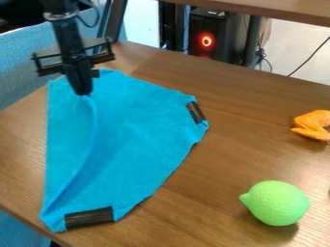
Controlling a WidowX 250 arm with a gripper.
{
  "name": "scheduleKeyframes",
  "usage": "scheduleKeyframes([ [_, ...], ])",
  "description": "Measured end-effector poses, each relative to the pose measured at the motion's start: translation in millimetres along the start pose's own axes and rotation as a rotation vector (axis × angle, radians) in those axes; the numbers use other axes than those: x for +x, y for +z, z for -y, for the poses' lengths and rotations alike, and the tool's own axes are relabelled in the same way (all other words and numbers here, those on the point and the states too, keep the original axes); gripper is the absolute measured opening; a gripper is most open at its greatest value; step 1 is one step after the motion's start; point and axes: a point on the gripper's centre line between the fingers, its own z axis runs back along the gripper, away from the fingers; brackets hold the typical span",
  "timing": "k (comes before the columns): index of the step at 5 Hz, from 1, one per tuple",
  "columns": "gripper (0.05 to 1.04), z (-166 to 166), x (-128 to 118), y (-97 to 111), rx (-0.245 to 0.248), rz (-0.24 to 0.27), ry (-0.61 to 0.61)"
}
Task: Fold the cloth from the bottom left to the top right
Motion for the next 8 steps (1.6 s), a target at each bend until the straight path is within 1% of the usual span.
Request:
scheduleKeyframes([
  [1,0.059,23,-1,-10,-0.005,-0.015,0.004],
  [2,0.059,36,-4,-17,-0.021,-0.010,0.000],
  [3,0.059,51,-2,-21,-0.082,0.017,-0.022],
  [4,0.059,60,-6,-30,-0.150,0.036,-0.046],
  [5,0.059,74,-9,-33,-0.228,0.056,-0.071],
  [6,0.059,84,-10,-33,-0.304,0.064,-0.099],
  [7,0.059,94,-8,-31,-0.373,0.097,-0.150],
  [8,0.059,100,-10,-39,-0.403,0.079,-0.175],
])
